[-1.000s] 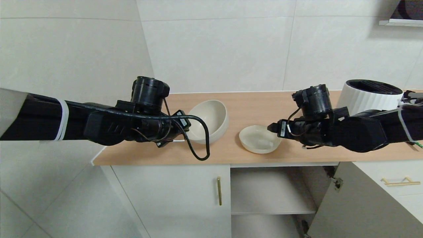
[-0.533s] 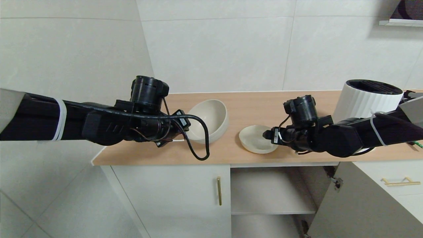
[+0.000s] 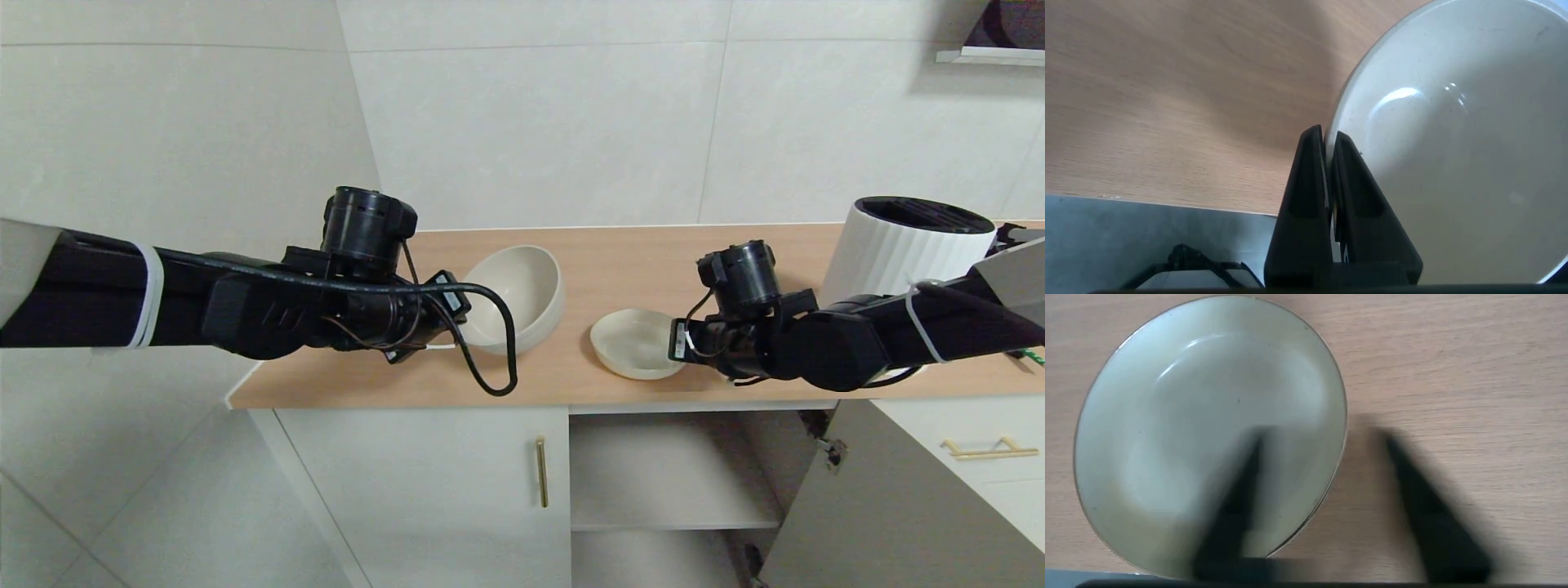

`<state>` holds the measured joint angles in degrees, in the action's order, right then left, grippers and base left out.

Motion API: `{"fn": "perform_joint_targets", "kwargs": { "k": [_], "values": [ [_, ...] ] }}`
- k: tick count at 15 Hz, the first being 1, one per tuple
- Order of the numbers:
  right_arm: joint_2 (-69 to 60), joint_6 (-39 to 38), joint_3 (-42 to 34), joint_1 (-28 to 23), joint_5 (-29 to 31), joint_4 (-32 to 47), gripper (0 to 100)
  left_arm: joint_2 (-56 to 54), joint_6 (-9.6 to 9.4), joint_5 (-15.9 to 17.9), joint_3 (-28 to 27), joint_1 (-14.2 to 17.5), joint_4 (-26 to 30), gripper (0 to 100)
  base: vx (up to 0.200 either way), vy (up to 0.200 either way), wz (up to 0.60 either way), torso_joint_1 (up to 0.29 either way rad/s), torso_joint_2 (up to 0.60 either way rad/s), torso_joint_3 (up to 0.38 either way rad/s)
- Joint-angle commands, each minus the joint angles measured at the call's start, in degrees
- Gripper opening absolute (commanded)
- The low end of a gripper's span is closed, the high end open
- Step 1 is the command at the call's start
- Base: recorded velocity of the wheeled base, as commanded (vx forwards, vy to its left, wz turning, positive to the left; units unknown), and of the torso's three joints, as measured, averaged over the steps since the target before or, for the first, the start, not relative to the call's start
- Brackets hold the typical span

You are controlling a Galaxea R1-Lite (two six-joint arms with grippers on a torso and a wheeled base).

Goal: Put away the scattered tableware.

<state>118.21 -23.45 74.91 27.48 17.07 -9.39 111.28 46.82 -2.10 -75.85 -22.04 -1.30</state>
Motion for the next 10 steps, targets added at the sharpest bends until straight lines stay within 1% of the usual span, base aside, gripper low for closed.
{"fn": "perform_joint_targets", "kwargs": {
  "k": [1, 5, 8, 9, 10],
  "values": [
    [-0.09, -0.01, -0.03, 0.03, -0.02, 0.07, 0, -0.18, 0.02, -0.01, 0.0, 0.16, -0.01, 0, 0.0, 0.0, 0.0, 0.0, 0.0, 0.0],
    [-0.79, -0.01, -0.2, 0.03, -0.02, 0.16, 0, -0.71, 0.02, -0.01, 0.0, 0.24, -0.01, 0, 0.0, 0.0, 0.0, 0.0, 0.0, 0.0],
    [-2.2, -0.01, -1.26, 0.03, -0.28, 0.69, 0, -2.29, -0.33, 0.34, 1.32, 0.24, 0.07, 0, 0.0, 0.0, 0.0, 0.0, 0.0, 0.0],
    [-4.13, -0.01, -2.23, -0.14, -0.98, 1.74, 0, -3.87, -1.12, 1.31, 2.9, 0.24, 0.07, 0, 0.0, 0.0, 0.0, 0.0, 0.0, 0.0],
    [-6.06, -0.01, -2.67, -0.23, -1.86, 3.5, 0, -6.07, -2.18, 2.98, 5.01, 0.24, 0.07, 0, 0.0, 0.0, 0.0, 0.0, 0.0, 0.0]
  ]
}}
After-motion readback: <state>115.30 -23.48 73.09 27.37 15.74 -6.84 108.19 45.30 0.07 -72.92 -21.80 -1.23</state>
